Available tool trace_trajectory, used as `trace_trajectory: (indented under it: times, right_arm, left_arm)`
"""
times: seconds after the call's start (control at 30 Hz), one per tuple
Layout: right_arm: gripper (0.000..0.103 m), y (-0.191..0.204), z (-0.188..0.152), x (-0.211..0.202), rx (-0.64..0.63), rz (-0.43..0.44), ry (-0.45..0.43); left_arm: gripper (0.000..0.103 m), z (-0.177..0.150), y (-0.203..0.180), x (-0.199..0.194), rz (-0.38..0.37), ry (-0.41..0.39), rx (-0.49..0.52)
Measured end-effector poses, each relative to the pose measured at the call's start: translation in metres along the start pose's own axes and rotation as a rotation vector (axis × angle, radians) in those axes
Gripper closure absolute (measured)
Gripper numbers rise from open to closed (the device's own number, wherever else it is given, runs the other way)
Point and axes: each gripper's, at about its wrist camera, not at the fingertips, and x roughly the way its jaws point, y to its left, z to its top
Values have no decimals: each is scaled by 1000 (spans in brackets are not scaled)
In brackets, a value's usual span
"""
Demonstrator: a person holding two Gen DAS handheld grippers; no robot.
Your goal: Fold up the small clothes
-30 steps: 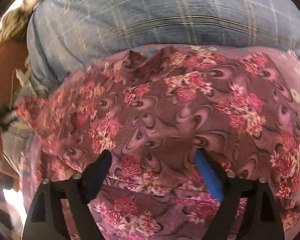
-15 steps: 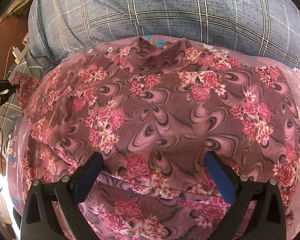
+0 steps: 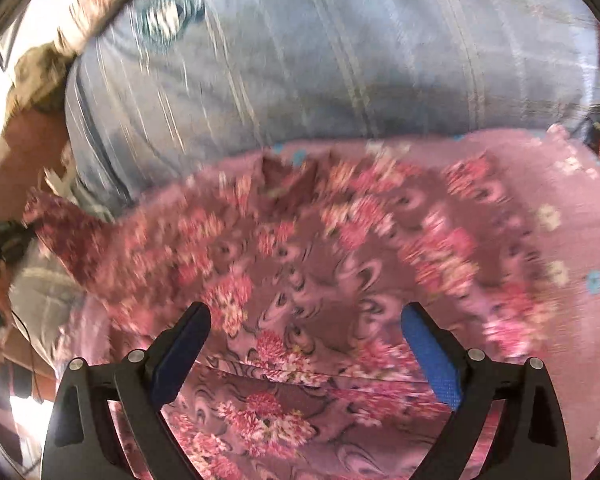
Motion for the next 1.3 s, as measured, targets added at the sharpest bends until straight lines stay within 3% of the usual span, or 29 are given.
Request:
trace_trajectory:
  times: [0.23, 0.47, 0.6, 0.73, 0.93, 1.03, 1.1, 1.17, 1.23, 1.3]
  right_arm:
    - [5, -31, -2, -59, 54, 8, -101]
    - [5, -67, -23, -79, 98, -14, -95]
    - [5, -84, -34, -77, 135, -19, -70]
    - [5, -94, -43, -71, 159, -17, -44]
    - [5, -96, -48, -57, 160, -18, -1]
    - [5, -89, -41, -53, 156, -7, 1]
    - [5, -85, -34, -49, 156, 7, -2]
    - [5, -74, -24, -42, 156, 40, -5]
    - [5, -63, -15, -31, 161, 90, -2]
    - [5, -50, -5, -13, 177, 148, 20]
  left_arm:
    - [96, -36, -88, 6, -115, 49, 117]
    - [96, -85, -180, 39, -213, 140, 221]
    - [96, -123, -223, 85, -258, 253, 225]
    - [95, -168, -247, 133, -234, 372, 233]
    - [92, -216, -257, 171, -146, 478, 256]
    - [77, -211, -243, 152, -216, 489, 229]
    - [56, -200, -225, 127, -285, 460, 182]
    - [43, -191, -205, 105, -311, 402, 158]
    - [39, -178, -178, 84, -306, 341, 133]
    - [39, -170, -151, 78, -283, 329, 95]
